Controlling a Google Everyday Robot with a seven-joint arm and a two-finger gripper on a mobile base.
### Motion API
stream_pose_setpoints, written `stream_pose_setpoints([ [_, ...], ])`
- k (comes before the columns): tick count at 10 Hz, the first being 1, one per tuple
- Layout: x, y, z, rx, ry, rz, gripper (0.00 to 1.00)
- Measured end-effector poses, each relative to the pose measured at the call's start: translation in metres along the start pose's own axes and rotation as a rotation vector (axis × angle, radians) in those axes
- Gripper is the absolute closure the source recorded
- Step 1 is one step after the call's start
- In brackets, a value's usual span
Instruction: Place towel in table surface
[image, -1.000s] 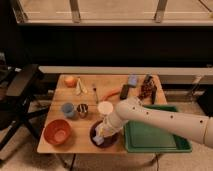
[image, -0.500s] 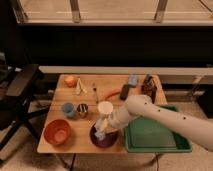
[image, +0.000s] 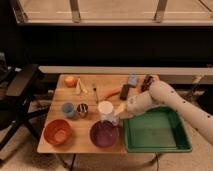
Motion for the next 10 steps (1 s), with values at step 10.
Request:
stream_pose_setpoints([
  [10, -0.013, -0.031, -0.05, 0.233, -0.173, 0.06, 1.0],
])
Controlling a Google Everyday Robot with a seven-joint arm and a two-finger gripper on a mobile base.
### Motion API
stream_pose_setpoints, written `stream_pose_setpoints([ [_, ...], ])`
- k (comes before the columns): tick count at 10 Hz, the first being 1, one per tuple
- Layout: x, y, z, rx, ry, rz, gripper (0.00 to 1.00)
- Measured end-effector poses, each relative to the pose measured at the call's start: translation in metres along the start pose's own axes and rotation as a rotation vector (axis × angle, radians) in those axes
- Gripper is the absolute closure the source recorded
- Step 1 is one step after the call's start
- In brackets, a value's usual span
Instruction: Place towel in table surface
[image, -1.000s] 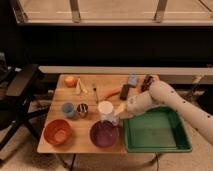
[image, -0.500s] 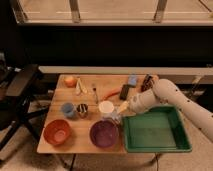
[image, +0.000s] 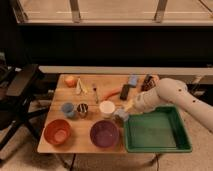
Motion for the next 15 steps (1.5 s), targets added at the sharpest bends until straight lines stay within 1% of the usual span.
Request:
stream_pose_setpoints([
  [1, -0.01, -0.013, -0.015, 0.055, -0.048, 0.008, 1.0],
  [2, -0.028, -0.023, -0.031, 0.111, -0.104, 0.006, 1.0],
  [3, -0.044, -0.025, -0.038, 0.135, -0.141, -0.003, 1.0],
  [4, -0.059, -0.023, -0.042, 0.149, -0.17, -0.014, 1.0],
  [5, -0.077, -0.017, -0.045, 0.154, -0.199, -0.031, 1.0],
  [6, -0.095, -0.008, -0.046, 0.146, -0.228, -0.045, 1.0],
  [7, -0.113, 0.003, -0.047, 0.127, -0.257, -0.057, 1.0],
  [8, -0.125, 0.013, -0.046, 0.11, -0.274, -0.069, 1.0],
  [13, -0.125, 0.013, -0.046, 0.111, -0.277, -0.072, 1.0],
  [14, -0.128, 0.012, -0.048, 0.093, -0.296, -0.063, 1.0],
  [15, -0.135, 0.007, -0.05, 0.068, -0.319, -0.046, 1.0],
])
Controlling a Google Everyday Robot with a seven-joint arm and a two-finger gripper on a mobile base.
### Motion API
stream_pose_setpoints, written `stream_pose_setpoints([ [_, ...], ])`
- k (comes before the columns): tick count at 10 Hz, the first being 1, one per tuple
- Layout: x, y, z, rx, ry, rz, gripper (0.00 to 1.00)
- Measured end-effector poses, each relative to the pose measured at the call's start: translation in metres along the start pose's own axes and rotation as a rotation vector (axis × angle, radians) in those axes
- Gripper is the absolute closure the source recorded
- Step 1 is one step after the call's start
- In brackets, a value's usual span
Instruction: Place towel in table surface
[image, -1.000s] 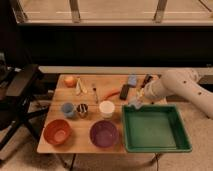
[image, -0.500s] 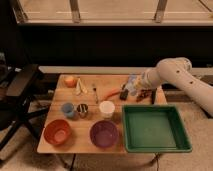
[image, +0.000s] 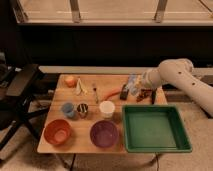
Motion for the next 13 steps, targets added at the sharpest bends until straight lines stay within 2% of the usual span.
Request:
stream_pose_setpoints([
  [1, -0.014, 0.003, 0.006, -0.035, -0.024, 0.002, 1.0],
  [4, -0.053, 0.035, 0.029, -0.122, -0.097, -0.039, 1.0],
  [7, -0.063, 0.066, 0.047, -0.168, -0.169, -0.107, 1.0],
  [9, -0.065, 0.087, 0.062, -0.195, -0.193, -0.143, 0.98],
  [10, -0.066, 0.099, 0.069, -0.205, -0.203, -0.159, 0.93],
  [13, -0.077, 0.129, 0.097, -0.232, -0.226, -0.16, 0.61],
])
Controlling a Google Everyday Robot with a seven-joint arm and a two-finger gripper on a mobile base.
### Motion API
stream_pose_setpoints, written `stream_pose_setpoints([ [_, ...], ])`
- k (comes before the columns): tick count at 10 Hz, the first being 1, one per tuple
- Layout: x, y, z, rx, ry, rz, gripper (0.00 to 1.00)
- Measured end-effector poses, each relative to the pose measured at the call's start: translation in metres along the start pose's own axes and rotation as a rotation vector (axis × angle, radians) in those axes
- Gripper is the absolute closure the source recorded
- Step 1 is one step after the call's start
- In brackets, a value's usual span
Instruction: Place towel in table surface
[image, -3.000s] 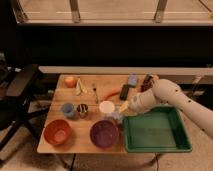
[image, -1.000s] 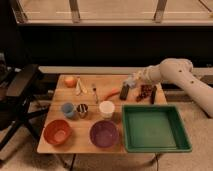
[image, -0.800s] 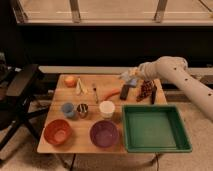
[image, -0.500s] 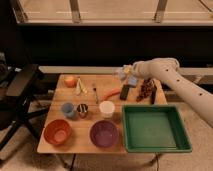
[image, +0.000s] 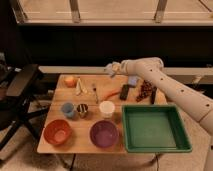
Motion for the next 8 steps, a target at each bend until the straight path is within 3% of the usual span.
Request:
stream_pose_setpoints([
  [2, -0.002, 0.013, 0.022, -0.012, -0.004, -0.001, 0.41],
  [3, -0.001, 0.014, 0.028, -0.012, -0.002, 0.0, 0.36],
  [4, -0.001, 0.012, 0.035, -0.002, -0.001, 0.001, 0.34],
  [5, -0.001, 0.009, 0.04, 0.014, 0.028, 0.028, 0.34],
  [8, -0.001, 0.008, 0.04, 0.015, 0.029, 0.029, 0.34],
])
